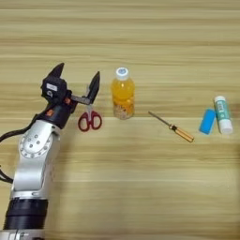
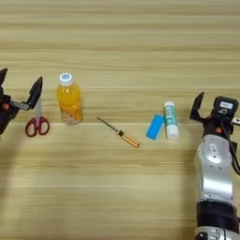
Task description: Move the objects on the table
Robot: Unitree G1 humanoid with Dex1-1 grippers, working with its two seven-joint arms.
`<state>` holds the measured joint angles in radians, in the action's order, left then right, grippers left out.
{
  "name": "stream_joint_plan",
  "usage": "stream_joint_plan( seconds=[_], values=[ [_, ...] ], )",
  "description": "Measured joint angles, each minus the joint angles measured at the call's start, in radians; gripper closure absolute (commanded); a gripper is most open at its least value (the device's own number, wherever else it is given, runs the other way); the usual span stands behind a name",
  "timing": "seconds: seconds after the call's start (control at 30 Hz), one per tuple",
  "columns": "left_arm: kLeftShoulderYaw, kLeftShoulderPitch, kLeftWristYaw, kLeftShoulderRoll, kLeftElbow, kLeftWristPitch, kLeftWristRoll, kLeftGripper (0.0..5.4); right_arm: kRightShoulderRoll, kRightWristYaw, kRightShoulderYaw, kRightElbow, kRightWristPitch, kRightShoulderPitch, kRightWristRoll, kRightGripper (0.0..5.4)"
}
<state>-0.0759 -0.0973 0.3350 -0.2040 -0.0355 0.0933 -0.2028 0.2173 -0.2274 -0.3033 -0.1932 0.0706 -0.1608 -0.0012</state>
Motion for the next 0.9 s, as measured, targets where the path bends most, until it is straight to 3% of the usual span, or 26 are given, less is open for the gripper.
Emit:
stream_joint_plan(
  seconds=[0.2, 0.63, 0.9],
  values=[
    [0.012, 0.028, 0.051, -0.054, -0.001, -0.094, -0.001, 0.05, -0.001, -0.004, 0.003, 0.002, -0.002, -0.001, -0.003, 0.00],
    [0.063, 0.051, 0.105, -0.086, 0.008, -0.290, -0.001, 0.05, -0.002, -0.006, 0.004, 0.004, -0.015, -0.005, -0.003, 0.00],
    [0.083, 0.052, 0.107, -0.085, 0.083, -0.322, 0.011, 0.05, -0.004, -0.006, 0.004, 0.019, -0.018, -0.006, -0.004, 0.00]
  ],
)
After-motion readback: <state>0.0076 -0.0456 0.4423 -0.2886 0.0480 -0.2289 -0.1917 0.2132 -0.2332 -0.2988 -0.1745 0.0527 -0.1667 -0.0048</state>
